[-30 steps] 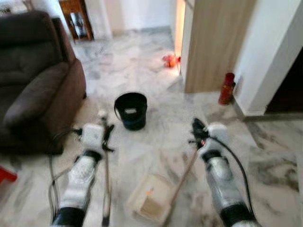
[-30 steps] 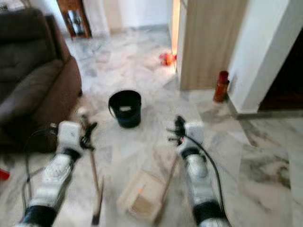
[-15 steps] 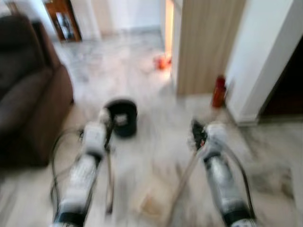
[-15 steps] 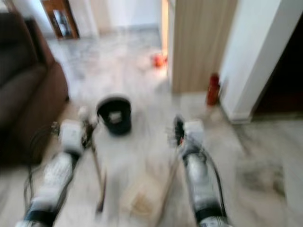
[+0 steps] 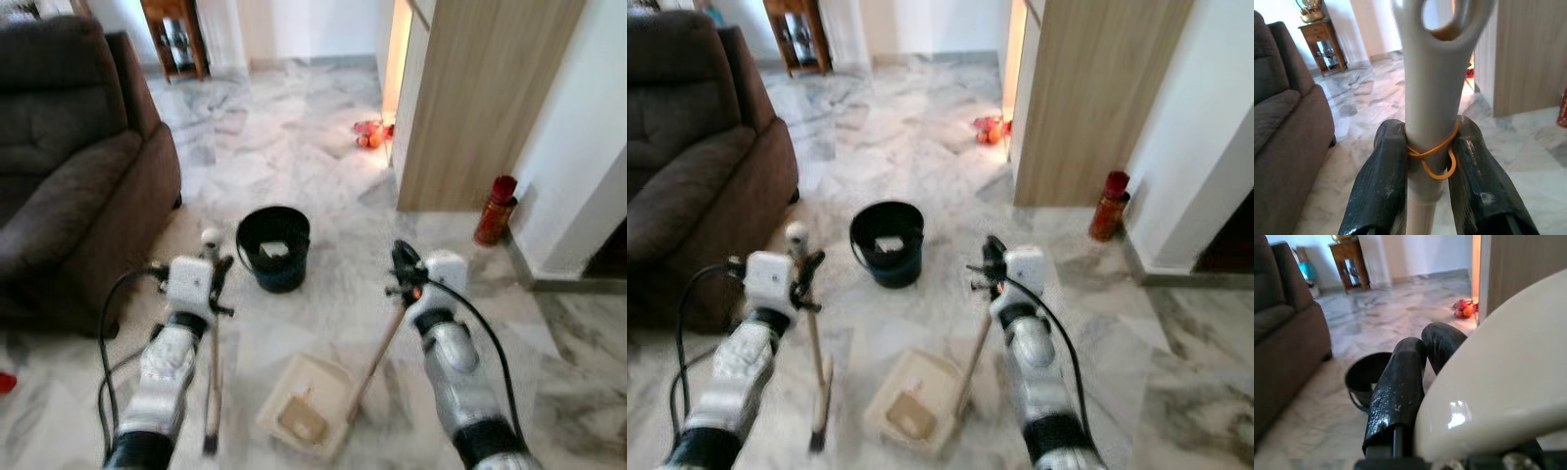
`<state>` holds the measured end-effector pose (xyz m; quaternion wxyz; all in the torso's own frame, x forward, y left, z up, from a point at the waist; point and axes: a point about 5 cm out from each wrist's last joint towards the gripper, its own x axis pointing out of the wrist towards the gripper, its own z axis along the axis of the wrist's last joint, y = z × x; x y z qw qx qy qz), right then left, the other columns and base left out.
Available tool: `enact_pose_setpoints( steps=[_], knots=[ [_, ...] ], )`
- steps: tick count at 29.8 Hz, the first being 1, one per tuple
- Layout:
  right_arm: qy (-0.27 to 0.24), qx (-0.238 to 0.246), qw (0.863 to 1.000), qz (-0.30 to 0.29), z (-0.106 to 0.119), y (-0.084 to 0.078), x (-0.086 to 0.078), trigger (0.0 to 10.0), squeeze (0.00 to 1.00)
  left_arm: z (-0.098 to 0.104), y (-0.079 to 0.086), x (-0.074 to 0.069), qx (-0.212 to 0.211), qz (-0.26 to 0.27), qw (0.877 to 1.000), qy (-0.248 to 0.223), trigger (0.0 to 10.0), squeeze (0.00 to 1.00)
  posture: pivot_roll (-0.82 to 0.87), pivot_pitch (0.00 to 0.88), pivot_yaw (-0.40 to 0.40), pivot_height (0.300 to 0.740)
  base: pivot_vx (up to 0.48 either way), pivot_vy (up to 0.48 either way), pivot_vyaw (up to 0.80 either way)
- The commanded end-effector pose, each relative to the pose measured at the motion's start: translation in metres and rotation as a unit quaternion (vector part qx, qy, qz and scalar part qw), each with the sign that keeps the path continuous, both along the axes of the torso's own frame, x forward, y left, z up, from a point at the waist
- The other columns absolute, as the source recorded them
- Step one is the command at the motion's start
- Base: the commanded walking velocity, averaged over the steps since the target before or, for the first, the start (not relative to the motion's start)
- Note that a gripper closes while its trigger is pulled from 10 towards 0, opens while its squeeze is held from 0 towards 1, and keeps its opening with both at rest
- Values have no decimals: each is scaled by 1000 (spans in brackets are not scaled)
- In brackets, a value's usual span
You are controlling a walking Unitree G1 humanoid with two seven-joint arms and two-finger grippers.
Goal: Sweep floor
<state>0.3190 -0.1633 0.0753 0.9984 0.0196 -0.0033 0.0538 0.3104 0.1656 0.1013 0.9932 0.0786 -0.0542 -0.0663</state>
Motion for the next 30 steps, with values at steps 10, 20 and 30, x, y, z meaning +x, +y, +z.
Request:
enact_pose_setpoints(
  steps=[10, 20, 30],
  knots=[
    [-8, -8, 1000, -9, 4, -7, 3, 10000, 0, 1, 6, -4, -1, 4, 1000, -5, 10000, 0, 73, 0, 44, 740, 0, 0, 0],
    [45, 17, 997, -56, -16, -22, -4, 10000, 0, -1, 6, -8, 1, 1, 1000, 1, 10000, 0, 63, 0, 48, 740, 0, 0, 0],
    [49, 14, 997, -55, -21, -27, -8, 10000, 0, -4, 4, -11, -1, 1, 1000, 7, 10000, 0, 63, 0, 41, 740, 0, 0, 0]
  ],
)
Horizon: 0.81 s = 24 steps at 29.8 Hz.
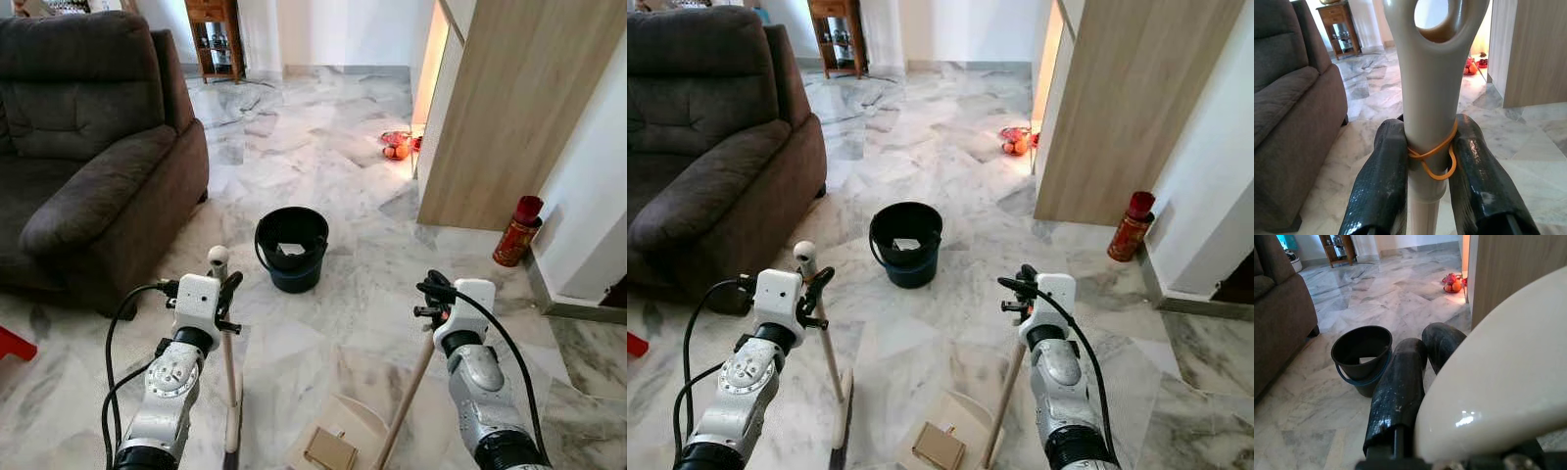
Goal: Sweep floor
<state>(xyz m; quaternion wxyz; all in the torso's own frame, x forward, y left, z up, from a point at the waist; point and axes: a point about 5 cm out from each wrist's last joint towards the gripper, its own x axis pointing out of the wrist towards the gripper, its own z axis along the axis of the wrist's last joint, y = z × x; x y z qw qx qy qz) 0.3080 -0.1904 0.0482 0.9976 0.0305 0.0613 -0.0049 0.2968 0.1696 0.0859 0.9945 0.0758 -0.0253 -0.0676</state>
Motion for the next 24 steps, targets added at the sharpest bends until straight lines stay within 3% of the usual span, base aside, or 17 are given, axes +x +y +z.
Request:
enact_pose_setpoints(
  steps=[1, 8, 13, 24],
  knots=[
    [-18, 6, 1000, 1, 6, 0, 3, 10000, 0, 11, 0, 2, 0, 0, 1000, -22, 10000, 0, 63, 0, 41, 740, 0, 0, 0],
    [-12, 16, 999, 47, 1, 8, 1, 10000, 0, 11, 2, 1, 0, 5, 1000, -21, 10000, 0, 67, 0, 34, 740, 0, 0, 0],
    [-16, 19, 999, 46, 0, 8, 0, 10000, 0, 11, 3, 1, 2, 7, 1000, -22, 10000, 0, 70, 0, 34, 740, 0, 0, 0],
    [-80, 20, 997, 2, 15, 6, 3, 10000, 0, 13, 6, 1, 6, 7, 1000, -23, 10000, 0, 69, 0, 44, 740, 0, 0, 0]
  ],
)
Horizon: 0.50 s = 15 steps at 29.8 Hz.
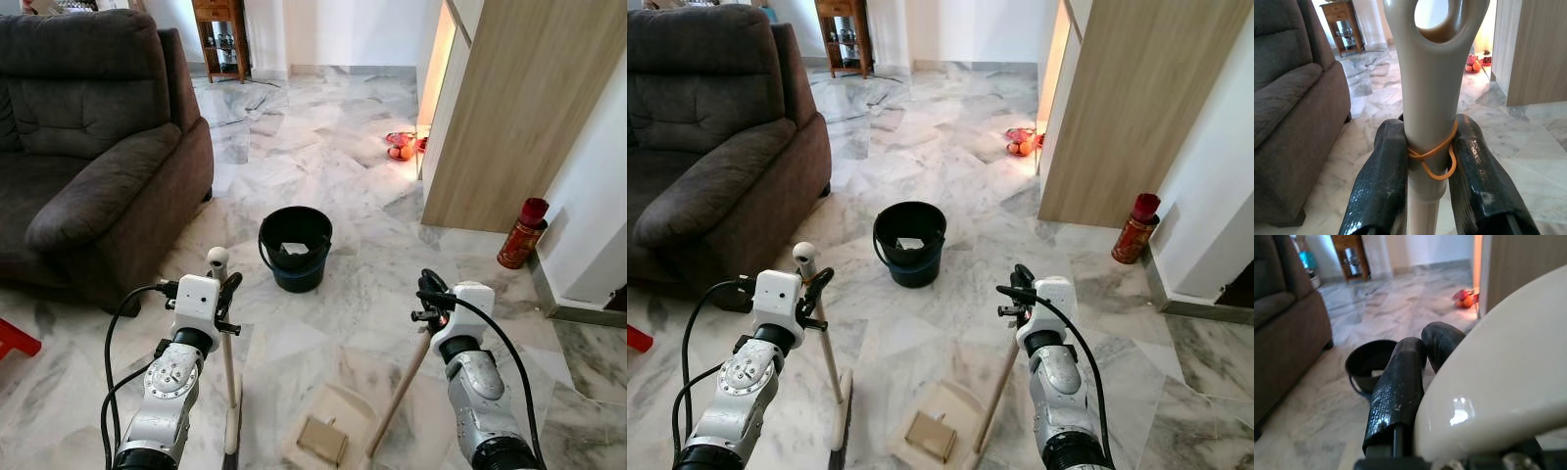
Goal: Sweep floor
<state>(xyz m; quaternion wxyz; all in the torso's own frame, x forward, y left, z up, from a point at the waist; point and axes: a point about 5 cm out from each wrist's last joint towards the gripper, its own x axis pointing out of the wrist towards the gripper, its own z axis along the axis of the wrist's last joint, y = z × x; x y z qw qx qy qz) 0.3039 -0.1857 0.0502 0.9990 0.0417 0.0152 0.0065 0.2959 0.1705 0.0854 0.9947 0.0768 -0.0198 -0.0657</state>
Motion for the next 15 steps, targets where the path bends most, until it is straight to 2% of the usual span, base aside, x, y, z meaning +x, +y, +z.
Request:
enact_pose_setpoints(
  steps=[1, 15],
  knots=[
    [-33, 9, 999, -7, 13, 2, 7, 10000, 0, 13, 5, 2, 5, 4, 1000, -28, 10000, 0, 69, 0, 44, 740, 0, 0, 0],
    [-29, -3, 1000, -2, 8, 4, 4, 10000, 0, 12, 7, -1, 11, -3, 1000, -24, 10000, 0, 71, 0, 56, 740, 0, 0, 0]
  ],
)
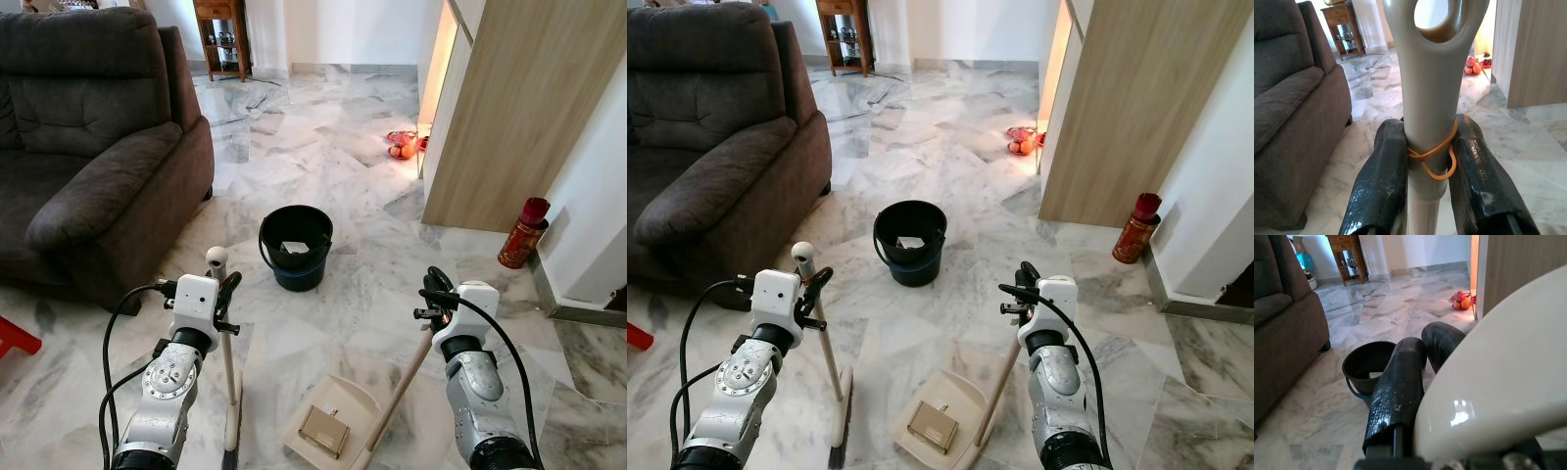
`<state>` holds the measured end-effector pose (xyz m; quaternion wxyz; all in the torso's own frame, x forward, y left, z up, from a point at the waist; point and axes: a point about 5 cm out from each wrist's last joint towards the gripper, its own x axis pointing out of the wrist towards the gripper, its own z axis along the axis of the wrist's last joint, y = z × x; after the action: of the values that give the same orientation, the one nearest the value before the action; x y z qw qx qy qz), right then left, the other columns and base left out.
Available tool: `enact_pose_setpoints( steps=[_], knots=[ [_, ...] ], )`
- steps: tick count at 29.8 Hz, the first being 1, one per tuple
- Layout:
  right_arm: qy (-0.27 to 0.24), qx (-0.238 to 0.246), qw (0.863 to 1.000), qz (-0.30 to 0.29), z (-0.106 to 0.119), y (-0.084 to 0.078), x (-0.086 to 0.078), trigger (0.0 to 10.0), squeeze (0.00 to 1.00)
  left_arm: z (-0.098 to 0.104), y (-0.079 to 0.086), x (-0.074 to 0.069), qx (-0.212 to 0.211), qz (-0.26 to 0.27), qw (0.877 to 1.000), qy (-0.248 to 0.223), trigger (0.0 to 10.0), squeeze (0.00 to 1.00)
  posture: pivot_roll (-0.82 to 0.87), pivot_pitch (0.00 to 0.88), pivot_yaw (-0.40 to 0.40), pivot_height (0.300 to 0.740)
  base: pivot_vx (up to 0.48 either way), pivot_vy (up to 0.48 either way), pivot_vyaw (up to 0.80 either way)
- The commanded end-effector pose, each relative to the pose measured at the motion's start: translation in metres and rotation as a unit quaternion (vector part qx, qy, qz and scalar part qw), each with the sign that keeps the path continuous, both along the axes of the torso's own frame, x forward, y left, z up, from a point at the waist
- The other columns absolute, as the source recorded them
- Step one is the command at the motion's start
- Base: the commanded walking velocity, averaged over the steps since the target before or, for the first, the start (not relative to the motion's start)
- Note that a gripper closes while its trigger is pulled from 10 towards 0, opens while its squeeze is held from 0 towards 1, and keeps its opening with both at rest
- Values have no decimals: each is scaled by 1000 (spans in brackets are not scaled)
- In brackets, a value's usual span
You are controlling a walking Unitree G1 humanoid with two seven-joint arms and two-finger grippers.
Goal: Sweep floor
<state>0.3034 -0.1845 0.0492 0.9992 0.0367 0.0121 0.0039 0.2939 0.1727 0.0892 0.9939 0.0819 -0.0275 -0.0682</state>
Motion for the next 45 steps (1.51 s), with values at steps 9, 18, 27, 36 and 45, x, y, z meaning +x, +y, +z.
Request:
enact_pose_setpoints(
  steps=[9, 18, 27, 36, 45],
  knots=[
    [-23, 9, 1000, 5, 7, 6, 4, 10000, 392, 11, 5, 2, 8, -1, 1000, -18, 10000, 0, 77, 0, 56, 740, 0, 0, 0],
    [-20, 0, 1000, 0, 6, 5, 4, 10000, 0, 12, 5, 3, 17, -7, 1000, -19, 10000, 0, 79, 0, 54, 740, 0, 0, 0],
    [-12, 5, 1000, -3, 0, 4, -1, 10000, 1000, 12, 2, 3, 20, -16, 999, -20, 10000, 0, 75, 0, 58, 740, 0, 0, 0],
    [12, -3, 1000, -13, -10, 2, -6, 10000, 0, 13, 0, 4, 22, -24, 999, -21, 10000, 0, 79, 0, 60, 740, 0, 0, 0],
    [48, -16, 999, -16, -23, -2, -14, 10000, 0, 12, -3, 4, 23, -31, 999, -20, 10000, 0, 80, 0, 60, 740, 0, 0, 0]
  ],
)
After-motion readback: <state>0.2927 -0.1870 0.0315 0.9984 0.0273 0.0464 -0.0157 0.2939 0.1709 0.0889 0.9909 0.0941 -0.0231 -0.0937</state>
